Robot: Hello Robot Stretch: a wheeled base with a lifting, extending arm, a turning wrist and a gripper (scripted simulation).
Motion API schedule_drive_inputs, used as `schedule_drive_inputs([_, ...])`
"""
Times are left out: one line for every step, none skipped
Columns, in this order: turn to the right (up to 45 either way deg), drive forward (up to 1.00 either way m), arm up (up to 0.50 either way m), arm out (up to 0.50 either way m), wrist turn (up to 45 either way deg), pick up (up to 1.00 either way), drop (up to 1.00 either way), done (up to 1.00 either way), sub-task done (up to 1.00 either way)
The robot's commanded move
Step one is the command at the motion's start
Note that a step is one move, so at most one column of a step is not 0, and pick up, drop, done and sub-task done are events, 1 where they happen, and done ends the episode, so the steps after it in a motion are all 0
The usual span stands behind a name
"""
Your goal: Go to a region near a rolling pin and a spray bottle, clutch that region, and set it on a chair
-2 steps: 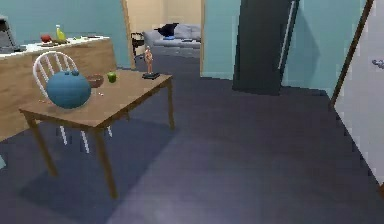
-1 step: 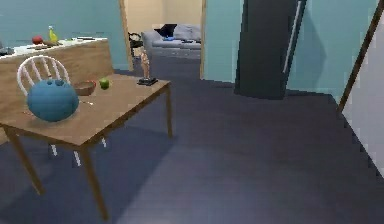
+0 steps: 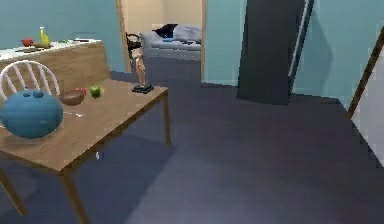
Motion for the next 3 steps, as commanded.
schedule_drive_inputs([9.0, 0.00, 0.00, 0.00, 0.0, 0.00, 0.00, 0.00, 0.00])
schedule_drive_inputs([0.0, 1.00, 0.00, 0.00, 0.0, 0.00, 0.00, 0.00, 0.00])
schedule_drive_inputs([0.0, 1.00, 0.00, 0.00, 0.0, 0.00, 0.00, 0.00, 0.00])
